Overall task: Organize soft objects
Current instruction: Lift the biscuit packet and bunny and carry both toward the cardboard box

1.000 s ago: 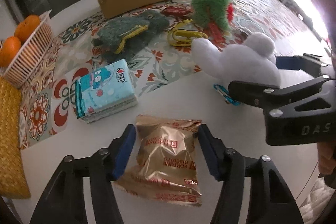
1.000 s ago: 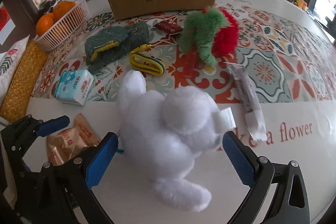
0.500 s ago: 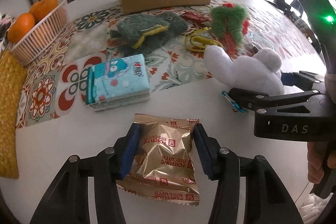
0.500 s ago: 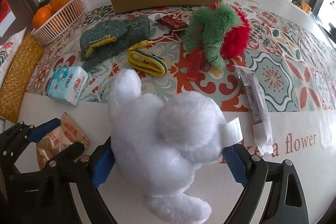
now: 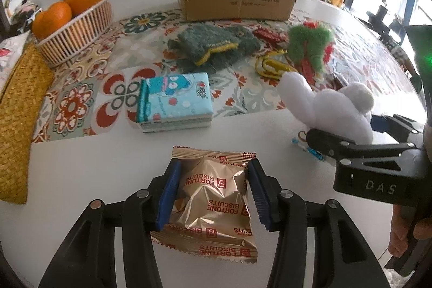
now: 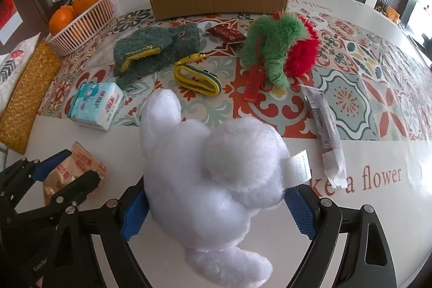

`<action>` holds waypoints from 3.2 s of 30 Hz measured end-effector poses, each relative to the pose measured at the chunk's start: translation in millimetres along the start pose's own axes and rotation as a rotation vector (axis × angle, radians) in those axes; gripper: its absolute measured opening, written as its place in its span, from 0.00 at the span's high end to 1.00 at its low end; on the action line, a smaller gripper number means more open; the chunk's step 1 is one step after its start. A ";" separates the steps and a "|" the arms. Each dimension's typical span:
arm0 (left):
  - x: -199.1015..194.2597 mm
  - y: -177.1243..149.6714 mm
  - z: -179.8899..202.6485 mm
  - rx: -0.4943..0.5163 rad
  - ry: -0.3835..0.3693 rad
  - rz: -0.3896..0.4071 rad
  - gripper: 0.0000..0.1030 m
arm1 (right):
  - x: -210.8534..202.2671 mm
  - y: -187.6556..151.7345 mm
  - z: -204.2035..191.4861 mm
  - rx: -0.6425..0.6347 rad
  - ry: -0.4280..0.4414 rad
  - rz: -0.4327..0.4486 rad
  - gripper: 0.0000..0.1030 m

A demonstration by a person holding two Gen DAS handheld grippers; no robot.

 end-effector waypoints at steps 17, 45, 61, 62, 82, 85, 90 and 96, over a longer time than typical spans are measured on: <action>-35.8 19.2 -5.0 -0.041 0.030 0.085 0.52 | -31.4 6.4 -2.2 0.017 0.005 0.071 0.17; -114.3 136.1 7.8 -0.021 0.064 0.335 0.52 | -123.4 96.6 15.1 0.106 0.065 0.333 0.16; -133.3 212.0 8.0 -0.020 0.128 0.441 0.52 | -154.5 172.4 28.6 0.102 0.095 0.454 0.16; -134.2 217.1 8.4 -0.018 0.131 0.445 0.52 | -155.0 177.9 30.5 0.107 0.099 0.458 0.16; -136.2 303.0 1.3 -0.012 0.149 0.480 0.52 | -164.0 267.0 30.4 0.082 0.106 0.511 0.16; -132.2 313.3 -0.4 -0.016 0.141 0.464 0.52 | -159.8 280.6 27.9 0.073 0.114 0.496 0.16; -119.6 331.6 -4.0 -0.018 0.122 0.429 0.52 | -145.4 300.9 28.5 0.073 0.120 0.445 0.16; -101.8 350.2 -11.0 -0.027 0.106 0.380 0.52 | -121.0 325.2 31.9 0.072 0.119 0.369 0.16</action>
Point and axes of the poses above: each gripper's, at about its wrist camera, not at the fingertips, and x roughly the way its jaws point, z to its right, y to its top, the point moved 9 cm from there along x, roughly the way its jaws point, and after that the axes turned 5 degrees about x, right-handed, at the moved point
